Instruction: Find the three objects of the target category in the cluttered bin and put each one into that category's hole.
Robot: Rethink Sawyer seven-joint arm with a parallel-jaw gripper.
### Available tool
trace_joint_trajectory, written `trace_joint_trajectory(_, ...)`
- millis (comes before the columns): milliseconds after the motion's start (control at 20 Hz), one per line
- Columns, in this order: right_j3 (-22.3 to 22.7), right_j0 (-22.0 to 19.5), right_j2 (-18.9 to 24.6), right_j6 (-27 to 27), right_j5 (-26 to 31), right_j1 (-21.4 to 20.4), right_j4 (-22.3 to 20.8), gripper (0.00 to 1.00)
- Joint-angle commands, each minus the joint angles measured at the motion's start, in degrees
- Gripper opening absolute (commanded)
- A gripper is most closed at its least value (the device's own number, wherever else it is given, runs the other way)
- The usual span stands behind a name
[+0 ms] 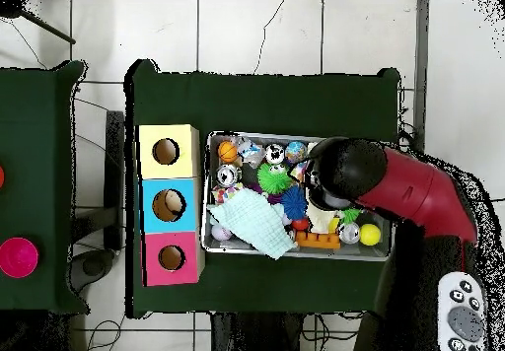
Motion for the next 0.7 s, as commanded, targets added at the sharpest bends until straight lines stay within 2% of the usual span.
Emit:
trace_joint_trajectory(50,8.23,2.3,-0.86,18.75,-3.03,0.79,3.42,0.0)
trace_joint_trajectory(250,8.66,3.62,-1.5,18.84,-3.52,1.24,4.61,0.0)
trace_joint_trajectory(700,8.47,7.64,-3.53,22.66,-4.96,3.08,7.4,0.0)
